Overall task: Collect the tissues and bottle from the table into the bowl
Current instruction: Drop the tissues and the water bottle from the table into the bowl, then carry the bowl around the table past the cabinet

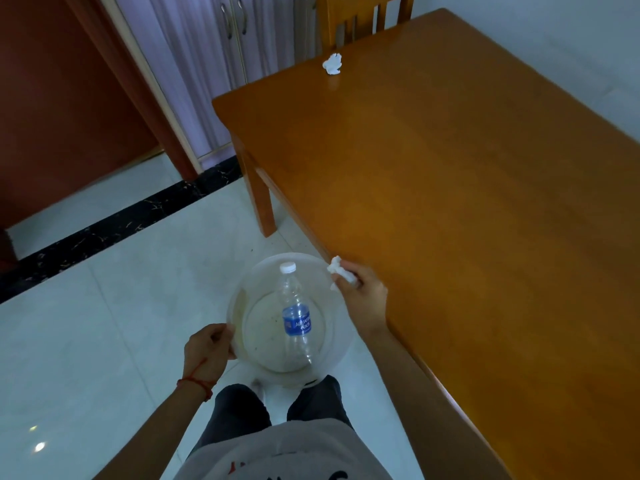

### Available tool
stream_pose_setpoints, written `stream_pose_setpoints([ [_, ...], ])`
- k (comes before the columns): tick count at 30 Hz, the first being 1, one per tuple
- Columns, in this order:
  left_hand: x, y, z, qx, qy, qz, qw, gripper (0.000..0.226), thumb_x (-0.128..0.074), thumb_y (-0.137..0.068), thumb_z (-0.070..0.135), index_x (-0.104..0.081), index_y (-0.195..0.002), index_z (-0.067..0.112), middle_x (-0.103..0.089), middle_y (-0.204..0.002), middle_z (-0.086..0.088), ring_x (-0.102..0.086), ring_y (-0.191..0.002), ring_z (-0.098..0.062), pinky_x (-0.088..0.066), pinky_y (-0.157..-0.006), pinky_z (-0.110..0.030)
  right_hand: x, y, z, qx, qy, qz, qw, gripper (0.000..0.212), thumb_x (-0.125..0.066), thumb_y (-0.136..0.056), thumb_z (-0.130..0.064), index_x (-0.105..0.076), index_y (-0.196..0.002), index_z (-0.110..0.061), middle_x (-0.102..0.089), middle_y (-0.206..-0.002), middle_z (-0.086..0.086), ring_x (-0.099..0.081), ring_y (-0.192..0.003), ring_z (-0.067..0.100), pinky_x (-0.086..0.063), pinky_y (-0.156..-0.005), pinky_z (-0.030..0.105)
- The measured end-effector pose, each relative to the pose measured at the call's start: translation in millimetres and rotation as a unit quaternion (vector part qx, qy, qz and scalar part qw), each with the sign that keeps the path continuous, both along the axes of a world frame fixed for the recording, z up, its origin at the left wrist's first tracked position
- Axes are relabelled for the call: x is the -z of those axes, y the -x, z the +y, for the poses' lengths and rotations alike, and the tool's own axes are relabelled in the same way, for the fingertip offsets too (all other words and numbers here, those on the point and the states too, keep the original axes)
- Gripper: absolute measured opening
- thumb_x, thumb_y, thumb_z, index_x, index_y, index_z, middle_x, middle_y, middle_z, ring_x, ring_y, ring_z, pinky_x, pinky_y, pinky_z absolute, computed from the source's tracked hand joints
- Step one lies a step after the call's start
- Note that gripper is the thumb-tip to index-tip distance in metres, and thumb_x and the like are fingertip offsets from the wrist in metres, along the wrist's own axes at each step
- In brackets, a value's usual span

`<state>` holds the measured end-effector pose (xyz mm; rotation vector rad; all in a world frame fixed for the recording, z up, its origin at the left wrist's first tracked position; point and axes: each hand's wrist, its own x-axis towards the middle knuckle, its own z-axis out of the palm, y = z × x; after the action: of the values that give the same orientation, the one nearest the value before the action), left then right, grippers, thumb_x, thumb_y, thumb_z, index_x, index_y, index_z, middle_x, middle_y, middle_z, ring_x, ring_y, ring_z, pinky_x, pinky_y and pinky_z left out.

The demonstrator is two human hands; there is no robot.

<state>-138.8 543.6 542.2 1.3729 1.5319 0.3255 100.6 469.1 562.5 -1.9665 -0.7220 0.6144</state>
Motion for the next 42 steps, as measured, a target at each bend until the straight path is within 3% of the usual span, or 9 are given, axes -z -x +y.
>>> stream_pose_setpoints([
  [8, -6, 29, -5, -0.082, 0.011, -0.024, 0.996, 0.013, -0.051, -0.088, 0.010, -0.063, -0.084, 0.007, -0.067, -0.084, -0.023, -0.064, -0.080, -0.038, -0.056, -0.075, -0.040, 2, 69, 25, -0.179, 0.004, 0.008, 0.984, 0.026, -0.066, -0.079, -0.018, -0.064, -0.101, -0.005, -0.068, -0.101, 0.013, -0.062, -0.095, 0.022, -0.050, -0.093, 0.034],
  [13, -10, 53, -9, -0.149, 0.014, -0.031, 0.988, 0.015, -0.050, -0.088, 0.011, -0.062, -0.079, 0.012, -0.065, -0.077, -0.017, -0.063, -0.076, -0.034, -0.056, -0.074, -0.040, 0, 97, 38, -0.283, 0.032, 0.056, 0.957, 0.047, -0.069, -0.079, -0.019, -0.054, -0.123, -0.012, -0.057, -0.122, -0.003, -0.051, -0.110, 0.006, -0.035, -0.087, -0.004],
  [15, -10, 65, -11, -0.176, 0.015, -0.032, 0.984, 0.016, -0.050, -0.088, 0.011, -0.062, -0.078, 0.012, -0.066, -0.078, -0.019, -0.064, -0.075, -0.034, -0.056, -0.077, -0.044, 2, 102, 43, -0.307, 0.024, 0.029, 0.951, 0.050, -0.069, -0.079, -0.021, -0.052, -0.125, -0.011, -0.053, -0.122, -0.007, -0.047, -0.114, 0.005, -0.029, -0.092, -0.005],
  [21, -12, 107, -13, -0.262, 0.010, -0.038, 0.964, 0.022, -0.052, -0.087, 0.011, -0.064, -0.071, 0.017, -0.066, -0.074, -0.016, -0.065, -0.072, -0.034, -0.056, -0.078, -0.050, 3, 110, 63, -0.270, -0.019, -0.155, 0.950, 0.047, -0.048, -0.086, -0.042, -0.058, -0.117, -0.009, -0.064, -0.117, 0.012, -0.057, -0.110, 0.024, -0.045, -0.097, 0.035],
  [28, -24, 161, -1, -0.325, -0.004, -0.050, 0.944, 0.024, -0.053, -0.087, 0.013, -0.062, -0.067, 0.023, -0.066, -0.075, -0.017, -0.065, -0.077, -0.038, -0.056, -0.079, -0.051, 3, 139, 94, -0.243, 0.104, 0.033, 0.964, 0.035, -0.051, -0.091, -0.022, -0.053, -0.123, -0.008, -0.058, -0.124, 0.010, -0.054, -0.103, 0.015, -0.041, -0.090, 0.024],
  [30, -26, 180, 5, -0.333, -0.004, -0.054, 0.941, 0.025, -0.053, -0.087, 0.012, -0.062, -0.067, 0.022, -0.066, -0.072, -0.015, -0.065, -0.073, -0.035, -0.056, -0.079, -0.052, 6, 155, 108, -0.237, 0.117, 0.067, 0.962, 0.031, -0.051, -0.091, -0.022, -0.058, -0.118, -0.007, -0.062, -0.120, 0.012, -0.058, -0.104, 0.020, -0.044, -0.096, 0.032],
  [33, -28, 208, 19, -0.340, -0.009, -0.054, 0.939, 0.024, -0.053, -0.087, 0.011, -0.062, -0.067, 0.020, -0.065, -0.069, -0.011, -0.065, -0.066, -0.027, -0.056, -0.078, -0.050, 8, 184, 129, -0.231, 0.126, 0.084, 0.961, 0.029, -0.051, -0.090, -0.025, -0.063, -0.111, -0.008, -0.067, -0.106, 0.011, -0.063, -0.094, 0.024, -0.049, -0.093, 0.045],
  [36, -30, 235, 34, -0.324, -0.024, -0.043, 0.945, 0.026, -0.051, -0.088, 0.012, -0.061, -0.066, 0.021, -0.065, -0.067, -0.010, -0.065, -0.055, -0.014, -0.057, -0.076, -0.046, 10, 213, 147, -0.236, 0.115, 0.094, 0.960, 0.029, -0.052, -0.090, -0.027, -0.065, -0.105, -0.007, -0.065, -0.090, 0.005, -0.060, -0.077, 0.016, -0.052, -0.079, 0.034],
  [42, -25, 280, 67, -0.317, -0.025, -0.044, 0.947, 0.020, -0.053, -0.087, 0.015, -0.063, -0.071, 0.019, -0.067, -0.067, -0.009, -0.064, -0.050, -0.003, -0.058, -0.074, -0.044, 24, 259, 182, -0.226, 0.125, 0.073, 0.963, 0.034, -0.052, -0.088, -0.040, -0.065, -0.089, -0.008, -0.064, -0.083, 0.004, -0.059, -0.079, 0.020, -0.052, -0.080, 0.040],
])
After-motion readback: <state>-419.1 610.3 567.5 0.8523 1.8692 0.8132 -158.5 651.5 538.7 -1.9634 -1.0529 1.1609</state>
